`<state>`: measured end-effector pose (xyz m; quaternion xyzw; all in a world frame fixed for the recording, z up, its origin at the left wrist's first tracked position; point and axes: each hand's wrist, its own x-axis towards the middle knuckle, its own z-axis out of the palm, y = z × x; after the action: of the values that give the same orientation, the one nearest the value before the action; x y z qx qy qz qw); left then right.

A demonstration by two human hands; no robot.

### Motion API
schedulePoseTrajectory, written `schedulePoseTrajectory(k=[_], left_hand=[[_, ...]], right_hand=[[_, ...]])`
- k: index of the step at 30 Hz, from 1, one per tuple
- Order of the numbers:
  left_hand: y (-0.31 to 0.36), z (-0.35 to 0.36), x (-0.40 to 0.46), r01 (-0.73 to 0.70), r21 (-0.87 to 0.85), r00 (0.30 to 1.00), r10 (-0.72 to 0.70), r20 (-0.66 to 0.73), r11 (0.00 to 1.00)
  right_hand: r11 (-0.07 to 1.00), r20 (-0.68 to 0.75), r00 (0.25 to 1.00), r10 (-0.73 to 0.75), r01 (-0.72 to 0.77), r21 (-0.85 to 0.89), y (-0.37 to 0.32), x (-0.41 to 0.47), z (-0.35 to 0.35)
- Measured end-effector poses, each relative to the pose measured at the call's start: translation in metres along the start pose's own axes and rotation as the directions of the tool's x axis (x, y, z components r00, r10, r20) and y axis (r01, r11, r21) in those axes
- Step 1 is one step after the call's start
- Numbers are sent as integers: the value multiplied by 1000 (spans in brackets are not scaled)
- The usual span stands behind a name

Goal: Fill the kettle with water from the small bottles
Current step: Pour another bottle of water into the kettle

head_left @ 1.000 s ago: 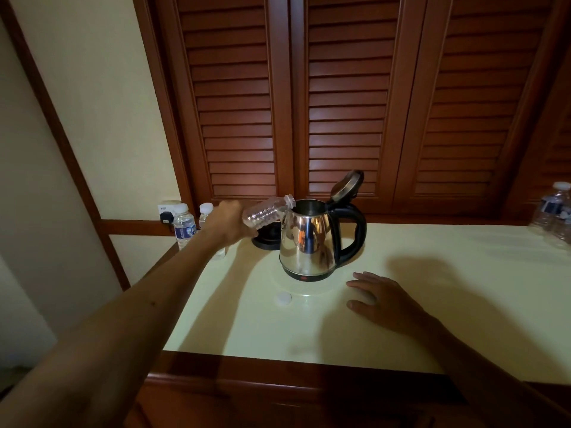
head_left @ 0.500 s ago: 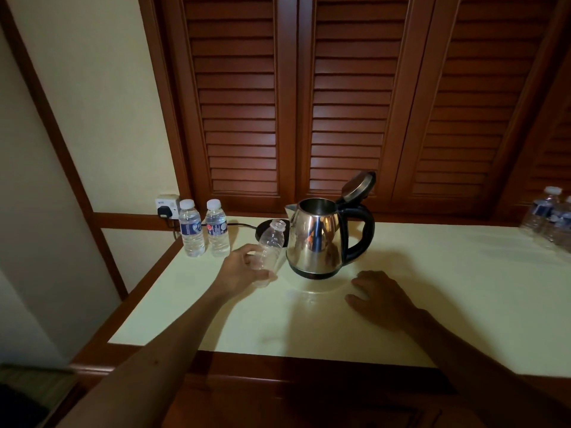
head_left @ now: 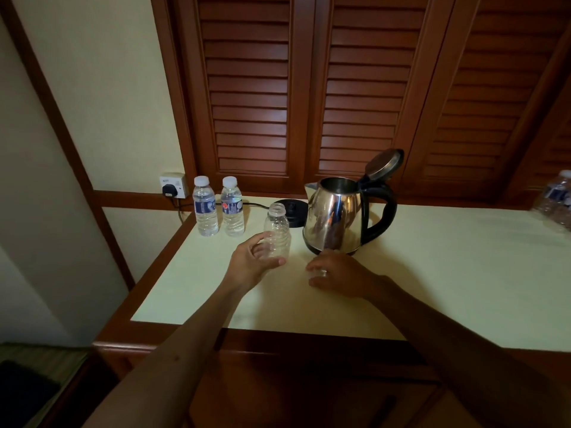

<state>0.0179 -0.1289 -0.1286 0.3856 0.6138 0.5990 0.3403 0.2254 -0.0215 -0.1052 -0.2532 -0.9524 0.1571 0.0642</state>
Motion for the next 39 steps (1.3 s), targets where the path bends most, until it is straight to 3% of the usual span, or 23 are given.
schedulePoseTrajectory(k=[3, 8, 10, 13, 18, 23, 31, 35, 39], left_hand=[[1, 0, 0, 12, 15, 1000, -12, -1, 1000], [-1, -2, 2, -16, 27, 1000, 15, 26, 1000], [-1, -3, 1, -30, 30, 999, 29, 20, 999], [-2, -3, 1, -58, 24, 998, 58, 23, 998], [1, -2, 0, -121, 24, 992, 120, 45, 992], [1, -1, 0, -150, 6, 987, 149, 63, 989], [1, -2, -1, -152, 4, 985, 151, 79, 988], [2, -1, -2, -158, 3, 984, 157, 81, 987], [-1, -2, -1, -174, 23, 981, 171, 88, 984]], right_hand=[[1000, -23, 999, -25, 25, 9, -3, 7, -10], [943, -342, 939, 33, 84, 321, -28, 24, -56], [919, -429, 903, 21, 152, 365, -43, 34, -75], [927, -444, 894, -65, 218, 304, -62, 47, -91], [953, -308, 923, -231, 277, 118, -73, 63, -93], [962, -230, 937, -263, 274, 15, -77, 68, -98], [963, -110, 974, -198, 173, -205, -92, 74, -109], [912, -193, 970, -150, 60, -405, -91, 81, -100], [942, -290, 948, -130, 27, -335, -87, 78, -91]])
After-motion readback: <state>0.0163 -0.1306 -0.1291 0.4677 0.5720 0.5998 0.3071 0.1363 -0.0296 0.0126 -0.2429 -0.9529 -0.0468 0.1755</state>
